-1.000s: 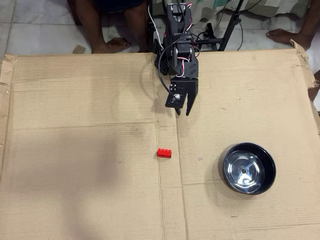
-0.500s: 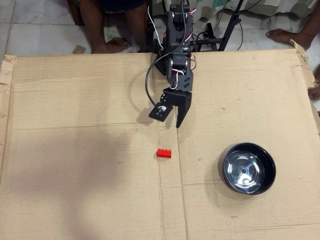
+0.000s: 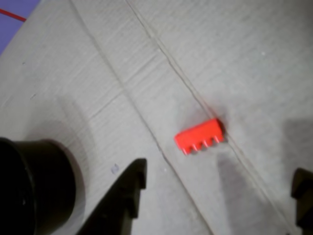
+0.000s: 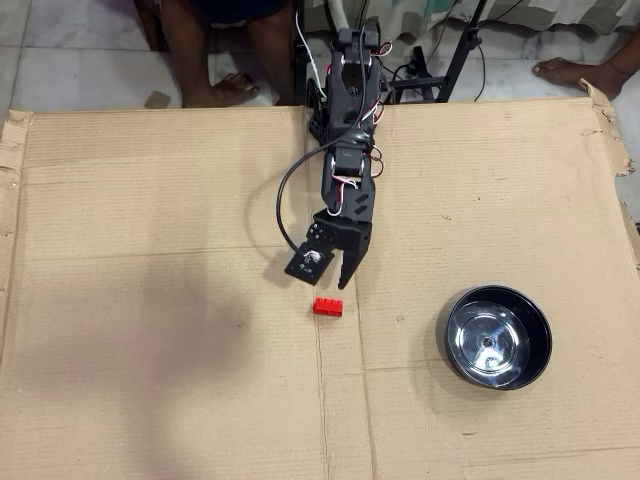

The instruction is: Grasp a lego block and put it in the bin.

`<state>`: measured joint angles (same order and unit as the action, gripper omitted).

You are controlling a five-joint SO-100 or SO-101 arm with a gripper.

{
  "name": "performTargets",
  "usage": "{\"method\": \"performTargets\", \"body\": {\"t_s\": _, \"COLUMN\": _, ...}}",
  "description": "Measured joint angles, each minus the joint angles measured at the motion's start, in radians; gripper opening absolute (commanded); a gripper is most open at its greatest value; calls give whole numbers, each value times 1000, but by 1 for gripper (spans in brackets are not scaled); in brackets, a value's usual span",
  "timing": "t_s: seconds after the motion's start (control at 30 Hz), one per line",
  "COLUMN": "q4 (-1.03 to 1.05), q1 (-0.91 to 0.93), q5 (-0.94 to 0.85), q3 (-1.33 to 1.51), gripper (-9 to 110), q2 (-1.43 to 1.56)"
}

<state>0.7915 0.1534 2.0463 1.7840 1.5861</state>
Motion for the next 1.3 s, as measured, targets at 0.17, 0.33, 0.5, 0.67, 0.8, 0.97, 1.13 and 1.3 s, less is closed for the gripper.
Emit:
{"method": "performTargets", "body": {"t_s": 0.17, "q4": 146, "q1": 43, "q5": 172, "q3": -89, "gripper": 33, "q2": -72}}
{"method": "performTargets", "body": {"t_s": 0.33, "q4": 325, "q1": 40, "q5": 336, "q3": -164, "gripper": 33, "q2": -112}}
{"method": "performTargets", "body": {"t_s": 0.5, "q4": 457, "q1": 43, "q5": 500, "q3": -258, "gripper": 33, "q2": -169}}
{"method": "performTargets", "body": {"t_s": 0.67, "q4": 462, "q1": 3, "q5": 634, "q3": -351, "gripper": 33, "q2": -235}}
{"method": "performTargets", "body": {"t_s": 0.8, "q4": 462, "q1": -25, "q5": 723, "q3": -456, "gripper": 33, "q2": -334}}
{"method": "performTargets", "body": {"t_s": 0.97, "q4": 462, "q1": -34, "q5": 788, "q3": -598, "gripper": 33, "q2": -482}}
{"method": "performTargets", "body": {"t_s": 1.13, "q4": 462, "q1": -34, "q5": 795, "q3": -713, "gripper": 33, "q2": -595}}
{"method": "performTargets", "body": {"t_s": 1.3, "q4": 462, "q1": -28, "q5": 795, "q3": -775, "gripper": 33, "q2": -664}}
